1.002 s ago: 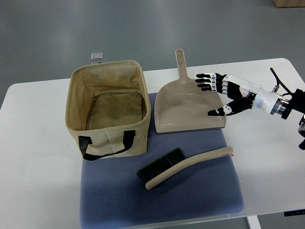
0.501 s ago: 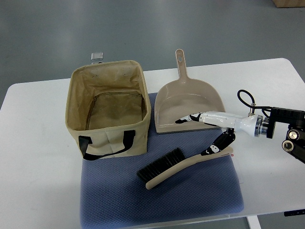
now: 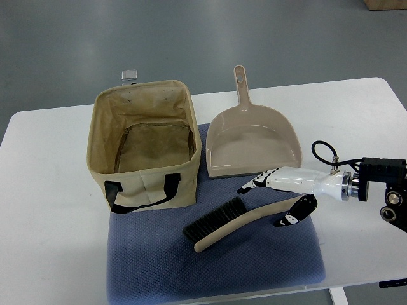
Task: Put pink broom in yellow bag with right hand
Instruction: 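Close the right hand fingers around the brush handle, then lift the brush with the right hand over the fabric bag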
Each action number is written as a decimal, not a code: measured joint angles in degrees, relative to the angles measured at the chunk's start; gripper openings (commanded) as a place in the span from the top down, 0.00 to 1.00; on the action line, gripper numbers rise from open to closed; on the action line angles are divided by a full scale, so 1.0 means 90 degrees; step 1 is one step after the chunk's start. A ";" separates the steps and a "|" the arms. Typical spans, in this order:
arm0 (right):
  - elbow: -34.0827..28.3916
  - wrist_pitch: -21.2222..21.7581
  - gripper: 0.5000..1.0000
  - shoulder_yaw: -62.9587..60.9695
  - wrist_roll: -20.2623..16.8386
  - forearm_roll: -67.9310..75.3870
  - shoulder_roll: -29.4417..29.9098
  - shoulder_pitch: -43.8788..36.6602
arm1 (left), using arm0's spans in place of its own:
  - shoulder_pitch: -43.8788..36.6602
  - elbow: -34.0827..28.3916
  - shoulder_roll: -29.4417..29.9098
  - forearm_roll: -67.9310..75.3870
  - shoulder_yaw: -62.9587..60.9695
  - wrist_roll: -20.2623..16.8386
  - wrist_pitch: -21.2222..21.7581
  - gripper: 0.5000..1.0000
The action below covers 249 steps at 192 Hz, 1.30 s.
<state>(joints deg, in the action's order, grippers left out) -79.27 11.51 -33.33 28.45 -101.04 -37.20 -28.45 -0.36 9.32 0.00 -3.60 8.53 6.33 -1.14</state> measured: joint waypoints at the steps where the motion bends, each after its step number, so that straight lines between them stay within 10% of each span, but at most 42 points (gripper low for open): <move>1: 0.0000 -0.0017 0.37 0.0007 -0.0001 -0.0008 0.0000 0.0001 | 0.0000 0.0000 0.0000 0.0000 0.0000 0.0000 0.0000 0.00; 135: 0.0027 -0.1154 0.72 0.0470 -0.0448 -0.0689 0.0002 0.0151 | 0.0001 0.0001 0.0000 0.0000 0.0000 0.0000 0.0000 0.00; 203: 0.0040 -0.1279 0.74 0.0500 -0.0465 -0.0863 0.0002 0.0167 | 0.0001 0.0001 0.0000 0.0000 0.0000 0.0000 0.0000 0.00; 249: 0.0076 -0.1579 1.00 0.0475 -0.0461 -0.0902 0.0021 0.0177 | 0.0001 0.0000 0.0000 0.0000 0.0000 0.0000 0.0000 0.00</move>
<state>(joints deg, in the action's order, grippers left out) -78.59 -2.70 -29.05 24.30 -109.16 -37.01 -26.86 -0.35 9.31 0.00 -3.60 8.53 6.33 -1.14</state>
